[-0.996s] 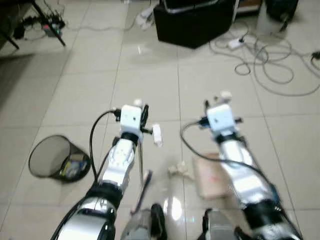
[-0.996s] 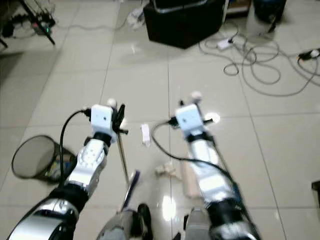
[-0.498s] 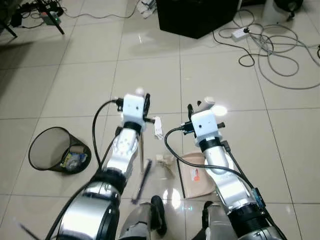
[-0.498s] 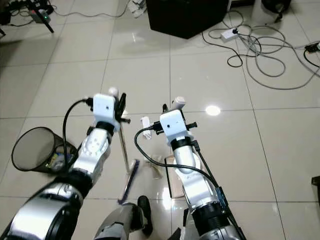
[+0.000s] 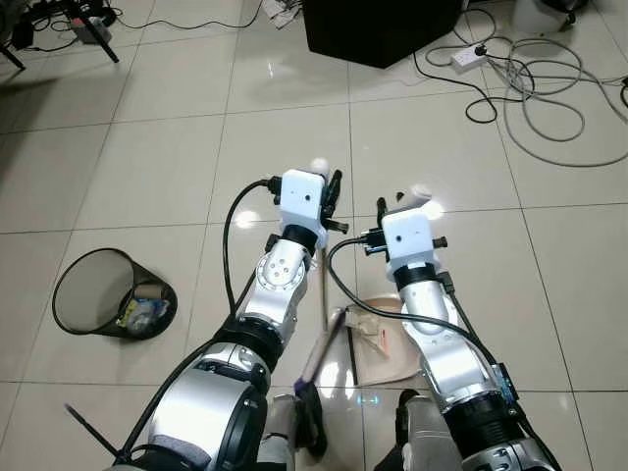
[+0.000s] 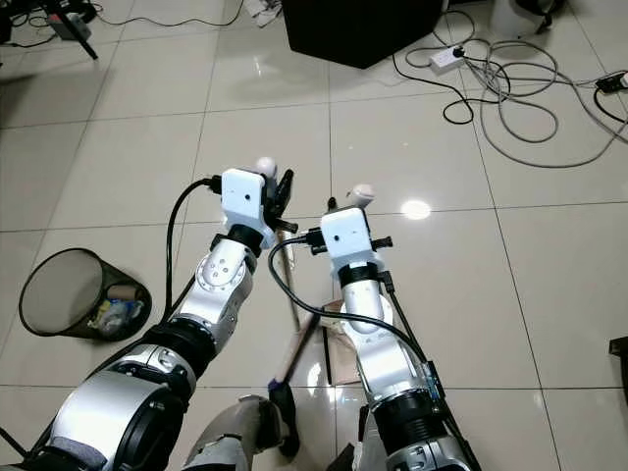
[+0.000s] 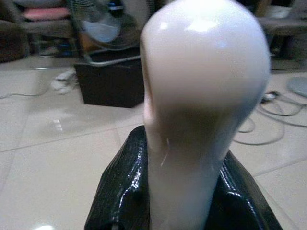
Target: Sweep floor
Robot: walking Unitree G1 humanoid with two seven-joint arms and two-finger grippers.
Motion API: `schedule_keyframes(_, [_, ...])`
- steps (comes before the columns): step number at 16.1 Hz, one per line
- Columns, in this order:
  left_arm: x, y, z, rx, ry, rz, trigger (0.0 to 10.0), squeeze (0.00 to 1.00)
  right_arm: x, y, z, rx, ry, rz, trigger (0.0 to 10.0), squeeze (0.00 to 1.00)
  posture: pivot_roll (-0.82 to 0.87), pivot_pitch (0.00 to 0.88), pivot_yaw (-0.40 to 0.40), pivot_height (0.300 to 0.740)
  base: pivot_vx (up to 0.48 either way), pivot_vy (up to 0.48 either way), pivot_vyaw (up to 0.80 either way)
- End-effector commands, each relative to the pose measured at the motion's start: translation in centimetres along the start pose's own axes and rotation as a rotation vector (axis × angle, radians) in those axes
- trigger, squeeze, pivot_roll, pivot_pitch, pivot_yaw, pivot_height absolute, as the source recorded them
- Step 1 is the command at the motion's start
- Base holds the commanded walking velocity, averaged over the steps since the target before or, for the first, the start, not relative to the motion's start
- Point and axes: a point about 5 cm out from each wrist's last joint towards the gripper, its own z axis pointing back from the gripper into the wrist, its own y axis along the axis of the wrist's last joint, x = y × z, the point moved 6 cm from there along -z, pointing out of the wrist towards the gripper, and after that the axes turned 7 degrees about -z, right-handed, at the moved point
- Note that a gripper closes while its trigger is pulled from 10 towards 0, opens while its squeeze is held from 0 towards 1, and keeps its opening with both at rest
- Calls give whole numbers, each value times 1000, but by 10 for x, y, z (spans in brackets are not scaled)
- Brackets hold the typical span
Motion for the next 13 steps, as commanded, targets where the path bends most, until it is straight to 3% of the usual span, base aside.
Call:
schedule_keyframes(1, [23,1,0,7,-108,92,10000,0,-5,-18,6,-75,1,-19,10000,0,-67,344,177,740,0,0,0])
schedule_keyframes(3, [37,5,2,34,-211,99,10000,0,-3,-20,5,-82,-9,-22,10000,0,-62,339,179,740,0,0,0])
schedule_keyframes(5, [36,9,6,61,-282,119,10000,0,0,-23,4,-90,-19,-26,10000,0,-55,324,180,740,0,0,0])
schedule_keyframes(13, [-39,43,4,185,-133,70,10000,0,24,-22,2,-81,-54,-136,10000,0,-60,199,152,740,0,0,0])
